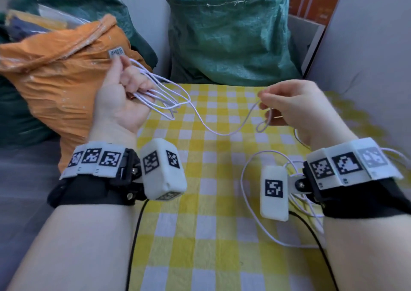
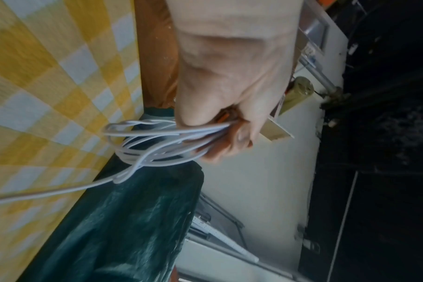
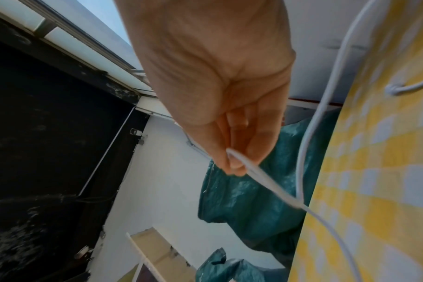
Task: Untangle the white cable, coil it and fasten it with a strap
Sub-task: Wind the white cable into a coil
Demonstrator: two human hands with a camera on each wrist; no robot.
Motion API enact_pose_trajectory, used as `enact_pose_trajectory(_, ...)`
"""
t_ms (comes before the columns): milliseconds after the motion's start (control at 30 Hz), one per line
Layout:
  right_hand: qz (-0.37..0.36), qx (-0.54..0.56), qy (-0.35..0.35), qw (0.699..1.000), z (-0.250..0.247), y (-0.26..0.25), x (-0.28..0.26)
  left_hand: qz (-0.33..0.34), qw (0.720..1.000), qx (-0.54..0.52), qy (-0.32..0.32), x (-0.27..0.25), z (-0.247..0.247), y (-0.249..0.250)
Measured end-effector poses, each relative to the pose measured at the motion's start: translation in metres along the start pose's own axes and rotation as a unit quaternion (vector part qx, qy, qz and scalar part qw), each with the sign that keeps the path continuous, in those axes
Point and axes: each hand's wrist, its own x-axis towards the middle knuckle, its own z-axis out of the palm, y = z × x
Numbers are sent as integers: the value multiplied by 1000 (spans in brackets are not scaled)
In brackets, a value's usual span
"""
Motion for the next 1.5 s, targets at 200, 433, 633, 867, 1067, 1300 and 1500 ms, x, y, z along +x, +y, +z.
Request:
enact_pose_trajectory(200, -49, -81, -181, 979, 14, -16, -16, -56, 972, 211, -86, -20, 31, -27)
enact_pose_trajectory(433, -79, -8, -266, 961, 20, -25, -25, -110, 939, 300, -130, -37, 43, -49)
enact_pose_trajectory(633, -89, 60, -260, 960, 20, -28, -27, -113, 898, 397, -150, -41, 43, -55)
enact_pose_trajectory(867, -91, 200, -188, 957, 16, -31, -24, -175, 881, 404, -171, -40, 37, -61)
enact_pose_trajectory(1067, -79, 284, -120, 948, 10, -29, -18, -241, 861, 394, -212, -40, 35, -58)
enact_pose_trajectory(1300, -57, 331, -17, 942, 9, -23, -11, -286, 852, 374, -229, -38, 30, -55)
enact_pose_trajectory(1500, -28, 373, 79, 924, -2, -16, -2, -317, 859, 347, -205, -31, 23, -48)
